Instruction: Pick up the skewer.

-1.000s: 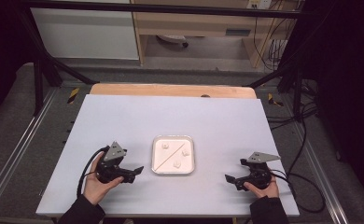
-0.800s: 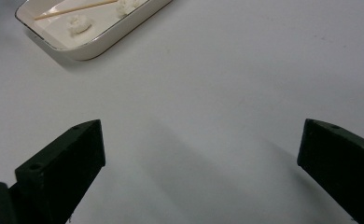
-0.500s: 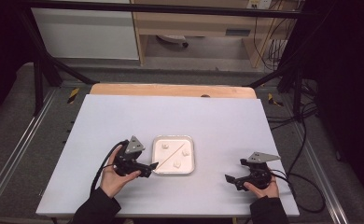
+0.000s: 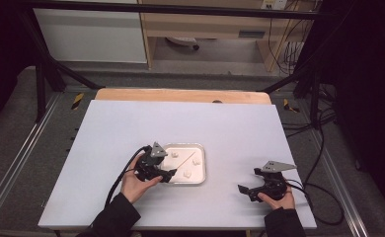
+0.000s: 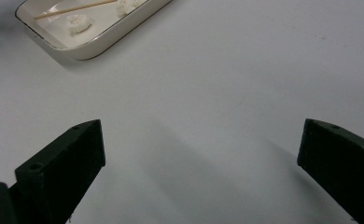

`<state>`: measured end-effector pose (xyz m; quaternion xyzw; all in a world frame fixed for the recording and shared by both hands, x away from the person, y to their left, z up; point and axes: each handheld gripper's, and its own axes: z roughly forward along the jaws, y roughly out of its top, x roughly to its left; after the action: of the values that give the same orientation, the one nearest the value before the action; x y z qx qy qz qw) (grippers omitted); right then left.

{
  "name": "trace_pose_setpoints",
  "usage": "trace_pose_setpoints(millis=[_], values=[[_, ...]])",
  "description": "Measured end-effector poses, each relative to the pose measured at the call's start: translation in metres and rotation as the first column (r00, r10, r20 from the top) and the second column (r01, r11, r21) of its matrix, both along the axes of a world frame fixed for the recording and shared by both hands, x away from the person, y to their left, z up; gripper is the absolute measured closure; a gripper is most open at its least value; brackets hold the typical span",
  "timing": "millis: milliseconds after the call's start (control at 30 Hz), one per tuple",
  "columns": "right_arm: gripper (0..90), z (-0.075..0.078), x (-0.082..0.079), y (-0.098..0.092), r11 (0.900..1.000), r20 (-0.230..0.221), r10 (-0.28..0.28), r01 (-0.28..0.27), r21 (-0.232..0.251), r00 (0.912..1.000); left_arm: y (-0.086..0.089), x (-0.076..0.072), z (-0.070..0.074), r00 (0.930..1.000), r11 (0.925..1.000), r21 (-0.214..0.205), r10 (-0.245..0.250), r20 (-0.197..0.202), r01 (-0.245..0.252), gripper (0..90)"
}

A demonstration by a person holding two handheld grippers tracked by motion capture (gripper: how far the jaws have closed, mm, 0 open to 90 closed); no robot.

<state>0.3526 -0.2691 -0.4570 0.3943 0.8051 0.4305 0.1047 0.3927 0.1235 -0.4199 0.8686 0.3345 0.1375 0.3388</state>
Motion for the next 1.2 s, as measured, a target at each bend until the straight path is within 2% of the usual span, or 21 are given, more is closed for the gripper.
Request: trace_pose_setpoints(millis=[33,233,300,333,433,533,600,867,1200], values=[[1.4,0.0,0.0,0.0,1.0,0.001,0.0,0.0,0.002,1.0,-0.002,0.001,-0.001,1.0,1.0,0.0,-0.001,-0.006,0.001,37.9],[1.4,0.0,0.0,0.0,1.0,0.001,0.001,-0.001,0.002,1.0,-0.012,0.003,-0.008,0.9998,0.9997,0.023,-0.006,-0.021,0.006,48.3],[1.4,0.0,0.0,0.0,1.0,-0.001,0.002,-0.002,0.003,1.0,-0.015,0.003,-0.01,0.9995,0.9996,0.027,-0.01,-0.028,0.01,55.2],[1.4,0.0,0.0,0.0,1.0,-0.001,0.002,-0.002,0.002,1.0,-0.016,0.004,-0.011,0.9994,0.9996,0.026,-0.009,-0.033,0.01,55.2],[1.4,0.0,0.0,0.0,1.0,0.0,0.001,-0.001,0.003,1.0,-0.018,0.004,-0.013,0.999,0.9994,0.034,-0.008,-0.043,0.01,64.1],[1.4,0.0,0.0,0.0,1.0,-0.001,0.002,-0.002,0.002,1.0,-0.019,0.004,-0.014,0.999,0.9993,0.036,-0.008,-0.044,0.01,67.6],[1.4,0.0,0.0,0.0,1.0,0.0,0.002,-0.002,0.002,1.0,-0.02,0.003,-0.014,0.9989,0.999,0.042,-0.01,-0.046,0.012,73.0],[1.4,0.0,0.0,0.0,1.0,0.001,0.001,-0.001,0.005,1.0,-0.023,0.002,-0.016,0.9992,0.9988,0.049,0.0,-0.04,0.002,81.2],[1.4,0.0,0.0,0.0,1.0,0.0,0.003,-0.003,0.004,1.0,-0.026,0.001,-0.018,0.9993,0.9979,0.058,0.029,-0.023,-0.028,87.3]])
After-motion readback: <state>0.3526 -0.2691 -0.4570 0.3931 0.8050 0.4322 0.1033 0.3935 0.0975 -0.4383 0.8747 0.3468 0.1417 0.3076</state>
